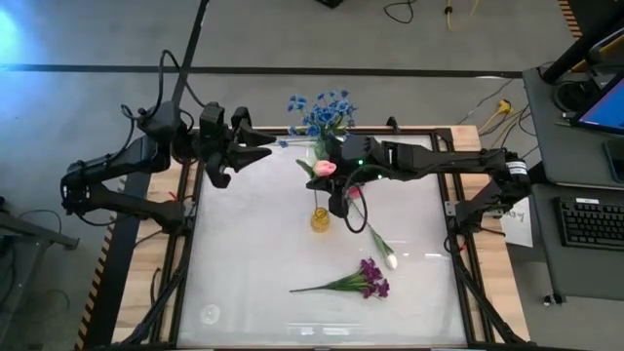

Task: Sort flowers into vase by color
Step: Put the pink flower into the yellow vase

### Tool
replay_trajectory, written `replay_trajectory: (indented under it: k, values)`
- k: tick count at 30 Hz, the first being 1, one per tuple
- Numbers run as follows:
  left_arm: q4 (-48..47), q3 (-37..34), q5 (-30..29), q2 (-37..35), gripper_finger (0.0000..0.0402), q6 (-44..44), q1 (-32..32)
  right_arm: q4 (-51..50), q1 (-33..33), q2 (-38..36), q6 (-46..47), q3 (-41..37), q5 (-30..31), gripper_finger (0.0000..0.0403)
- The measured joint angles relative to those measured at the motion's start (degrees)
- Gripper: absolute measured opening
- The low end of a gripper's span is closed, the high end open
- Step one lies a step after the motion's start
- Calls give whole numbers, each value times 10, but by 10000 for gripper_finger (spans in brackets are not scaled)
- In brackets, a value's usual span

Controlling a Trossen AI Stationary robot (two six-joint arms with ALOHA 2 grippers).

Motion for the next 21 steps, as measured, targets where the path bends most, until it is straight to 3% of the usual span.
replay_trajectory:
  k: [10, 21]
  values:
    - [1, 12, -6, 32, 151, 2, 0, 26, 0, 0, 0, -60, 14, 9]
    - [0, 12, -13, 41, 151, 7, 0, 36, 0, 0, -9, -63, 15, 15]
